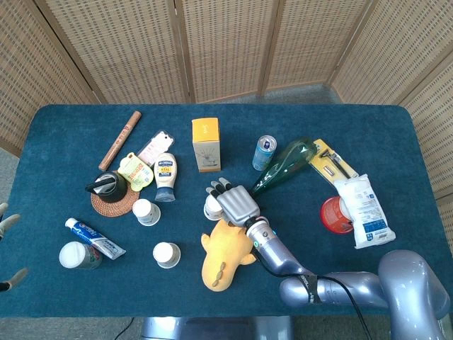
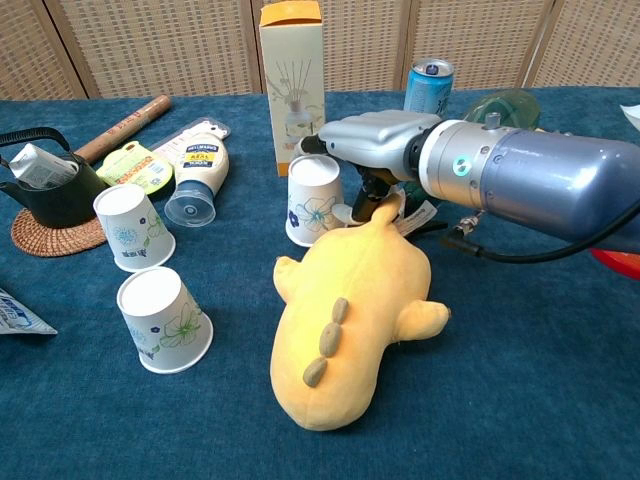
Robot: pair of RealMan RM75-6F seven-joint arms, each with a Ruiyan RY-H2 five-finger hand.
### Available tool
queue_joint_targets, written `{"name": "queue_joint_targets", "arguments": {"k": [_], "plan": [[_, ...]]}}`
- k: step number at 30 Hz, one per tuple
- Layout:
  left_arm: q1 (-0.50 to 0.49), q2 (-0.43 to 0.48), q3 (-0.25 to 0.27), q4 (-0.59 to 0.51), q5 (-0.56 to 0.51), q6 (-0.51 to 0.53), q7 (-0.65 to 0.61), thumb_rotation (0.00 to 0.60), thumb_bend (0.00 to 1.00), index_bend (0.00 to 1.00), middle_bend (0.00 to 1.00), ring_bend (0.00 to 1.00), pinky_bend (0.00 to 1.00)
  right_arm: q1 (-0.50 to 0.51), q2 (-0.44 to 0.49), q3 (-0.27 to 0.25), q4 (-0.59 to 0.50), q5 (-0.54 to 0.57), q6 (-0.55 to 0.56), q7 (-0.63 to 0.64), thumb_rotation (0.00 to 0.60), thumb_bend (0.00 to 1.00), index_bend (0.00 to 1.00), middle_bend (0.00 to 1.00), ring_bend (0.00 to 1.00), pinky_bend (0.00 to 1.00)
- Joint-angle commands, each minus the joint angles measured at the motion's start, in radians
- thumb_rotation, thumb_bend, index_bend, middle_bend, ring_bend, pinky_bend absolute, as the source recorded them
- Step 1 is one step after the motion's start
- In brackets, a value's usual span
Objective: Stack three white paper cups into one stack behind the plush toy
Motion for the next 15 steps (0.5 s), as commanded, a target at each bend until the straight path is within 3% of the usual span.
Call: {"name": "queue_joint_targets", "arguments": {"k": [1, 8, 15], "plan": [[0.000, 0.000, 0.000, 0.000, -0.001, 0.001, -0.001, 0.600, 0.25, 0.11, 0.00, 0.00, 0.17, 0.001, 0.005, -0.001, -0.007, 0.010, -0.008, -0.003, 0.600, 0.56, 0.12, 0.06, 0.02, 0.61], [0.000, 0.001, 0.000, 0.001, 0.000, 0.001, -0.003, 0.600, 0.25, 0.11, 0.00, 0.00, 0.17, 0.004, 0.021, 0.007, -0.025, 0.027, -0.020, 0.000, 0.600, 0.47, 0.04, 0.00, 0.00, 0.38], [0.000, 0.003, -0.001, 0.002, -0.001, 0.002, -0.008, 0.600, 0.25, 0.11, 0.00, 0.00, 0.17, 0.007, 0.037, 0.026, -0.049, 0.008, -0.007, 0.011, 0.600, 0.46, 0.04, 0.00, 0.00, 0.37]]}}
